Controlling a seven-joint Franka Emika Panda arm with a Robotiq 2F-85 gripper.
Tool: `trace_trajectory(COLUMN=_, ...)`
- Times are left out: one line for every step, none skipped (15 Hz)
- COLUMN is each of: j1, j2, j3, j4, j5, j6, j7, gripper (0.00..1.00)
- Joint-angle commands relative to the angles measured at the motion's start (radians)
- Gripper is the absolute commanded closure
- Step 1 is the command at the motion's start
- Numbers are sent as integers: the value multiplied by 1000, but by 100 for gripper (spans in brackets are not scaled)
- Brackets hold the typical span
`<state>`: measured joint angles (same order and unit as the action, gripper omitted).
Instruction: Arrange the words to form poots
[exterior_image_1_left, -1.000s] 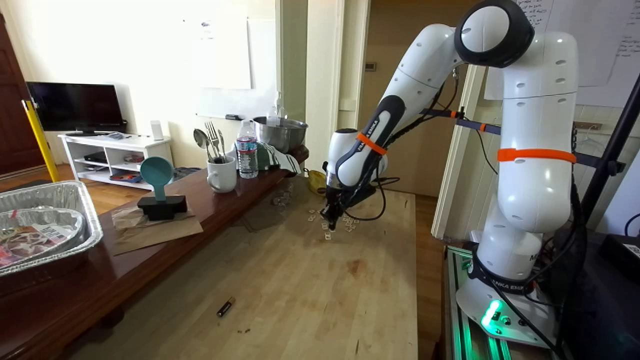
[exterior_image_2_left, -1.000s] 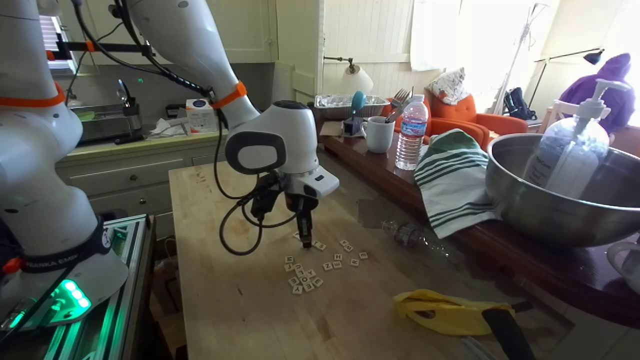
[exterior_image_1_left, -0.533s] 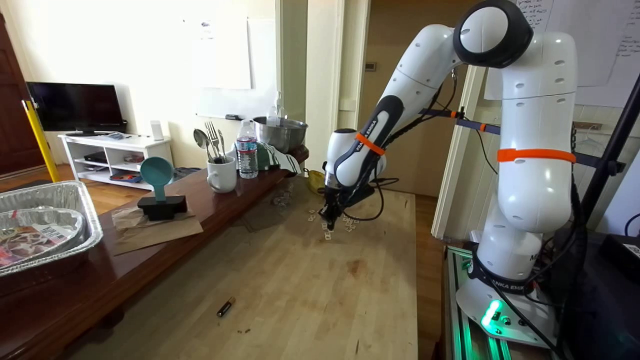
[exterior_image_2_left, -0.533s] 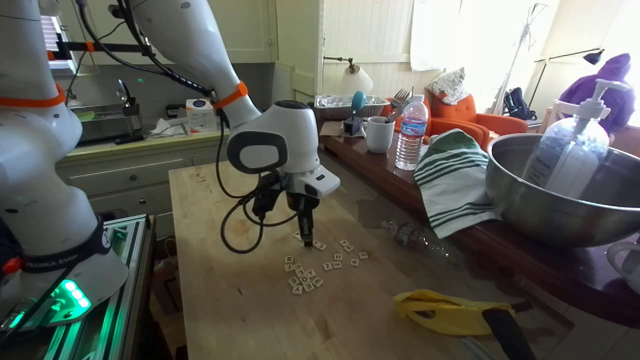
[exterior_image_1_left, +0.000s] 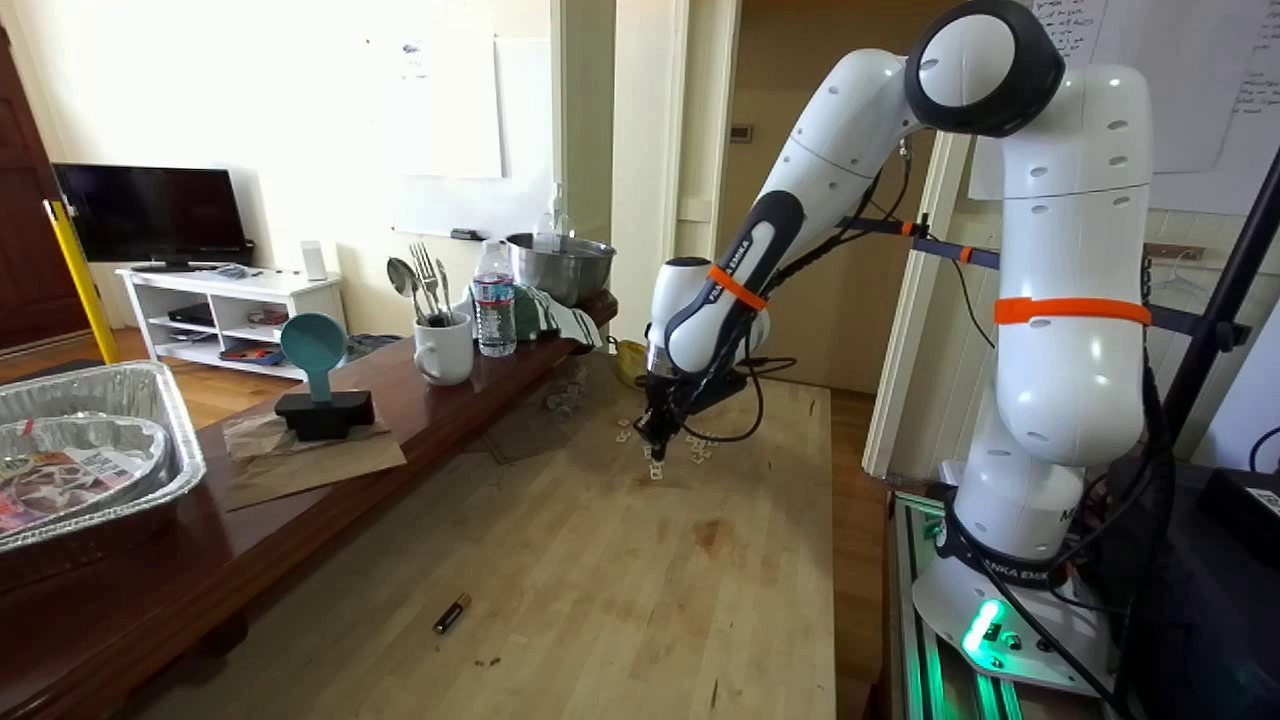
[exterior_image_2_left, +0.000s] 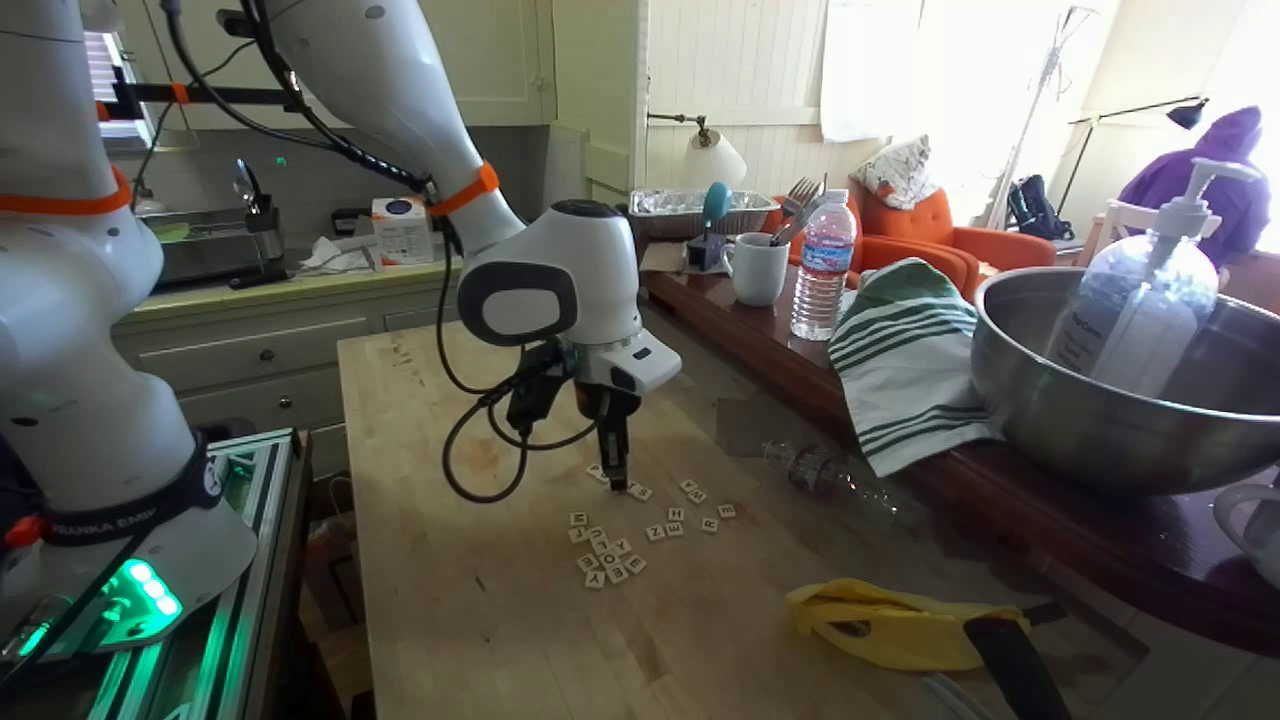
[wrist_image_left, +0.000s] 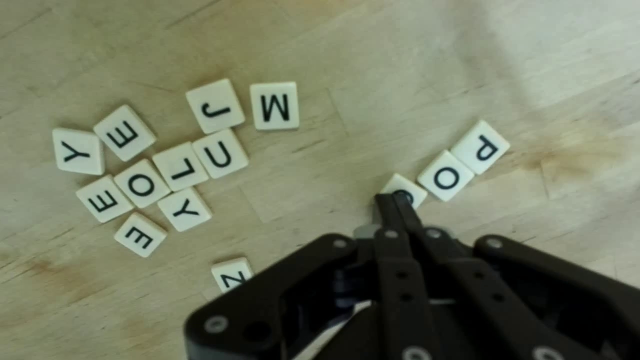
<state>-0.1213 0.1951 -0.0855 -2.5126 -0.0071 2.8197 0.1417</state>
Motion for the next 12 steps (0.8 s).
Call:
trace_trajectory(j1=21, j2=27, j3=-9, j4=11, j5=30, j6=9, j7=22, gripper=100)
trace_trajectory(j1=21, j2=27, j3=-8, j4=12, j5=34, j6=9, j7=24, gripper=100)
trace_trajectory(j1=21, j2=28, j3=-8, j4=12, j5=38, j6=7, j7=26, gripper=100)
trace_trajectory(j1=21, j2=28, j3=-7, j4=13, j5=42, j6=7, j7=29, gripper=100)
trace_trajectory(j1=21, j2=28, j3=-6, j4=14, j5=48, j6=6, j7=30, gripper=100)
trace_trajectory(j1=20, j2=30, j3=-4, j4=14, j5=58, j6=6, j7=31, gripper=100)
trace_trajectory(j1=19, j2=30, j3=-1, j4=15, j5=68, j6=2, j7=31, gripper=100)
trace_trajectory(j1=20, j2=32, j3=-2, j4=15, j5=74, j6=4, j7=34, gripper=100)
trace_trajectory(j1=19, j2=32, j3=-1, j4=16, j5=81, j6=3, j7=34, gripper=100)
trace_trajectory(j1=21, j2=33, j3=-3, j4=16, j5=83, j6=3, j7=38, gripper=100)
trace_trajectory(j1=21, j2=33, j3=-3, j4=17, j5=87, j6=4, j7=40, gripper=100)
trace_trajectory(j1=21, j2=33, j3=-3, j4=17, j5=91, j6=3, j7=41, gripper=100)
